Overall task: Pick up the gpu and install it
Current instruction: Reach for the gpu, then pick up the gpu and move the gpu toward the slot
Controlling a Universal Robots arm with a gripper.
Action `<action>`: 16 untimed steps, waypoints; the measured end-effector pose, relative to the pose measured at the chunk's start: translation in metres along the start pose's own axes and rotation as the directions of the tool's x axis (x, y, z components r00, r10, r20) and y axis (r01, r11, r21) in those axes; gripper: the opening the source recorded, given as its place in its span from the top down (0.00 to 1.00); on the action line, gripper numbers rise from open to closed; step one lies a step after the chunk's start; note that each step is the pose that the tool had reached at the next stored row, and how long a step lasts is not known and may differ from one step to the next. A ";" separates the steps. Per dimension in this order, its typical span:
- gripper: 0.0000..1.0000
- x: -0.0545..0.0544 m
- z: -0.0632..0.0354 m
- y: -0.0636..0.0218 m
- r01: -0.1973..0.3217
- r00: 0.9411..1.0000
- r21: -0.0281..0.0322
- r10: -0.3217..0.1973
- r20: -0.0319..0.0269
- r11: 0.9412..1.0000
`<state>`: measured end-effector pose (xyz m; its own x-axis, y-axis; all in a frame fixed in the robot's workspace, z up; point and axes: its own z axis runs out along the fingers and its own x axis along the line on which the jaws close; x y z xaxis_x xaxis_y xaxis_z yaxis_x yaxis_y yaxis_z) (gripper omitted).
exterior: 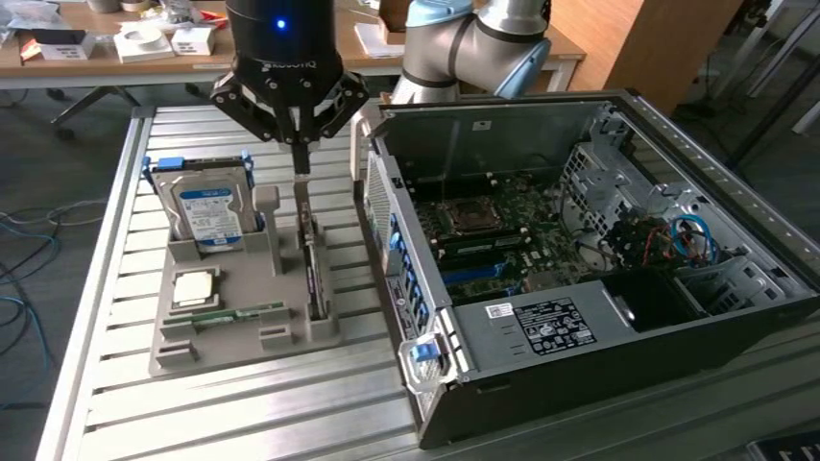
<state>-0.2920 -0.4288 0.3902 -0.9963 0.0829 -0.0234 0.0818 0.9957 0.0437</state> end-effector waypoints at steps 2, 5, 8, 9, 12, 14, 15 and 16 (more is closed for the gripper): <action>0.89 0.000 0.0000 -0.0005 0.000 1.000 0.000 0.000 0.000 1.000; 0.89 0.000 0.0000 -0.0005 0.000 1.000 0.000 0.000 0.000 1.000; 0.89 0.000 0.0000 -0.0006 0.000 1.000 0.000 0.000 0.000 1.000; 0.89 0.000 0.0000 -0.0005 0.000 1.000 0.000 0.000 0.000 1.000; 0.89 0.000 0.0000 -0.0005 0.000 1.000 0.000 0.000 0.000 1.000; 0.89 0.000 0.0000 -0.0005 0.000 1.000 0.000 0.000 0.000 1.000; 0.89 0.000 0.0000 -0.0006 0.000 1.000 0.000 0.000 0.000 1.000; 0.83 0.000 0.0000 -0.0006 0.000 1.000 0.000 0.000 0.000 1.000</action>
<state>-0.2920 -0.4294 0.3903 -0.9963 0.0829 -0.0235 0.0818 0.9957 0.0437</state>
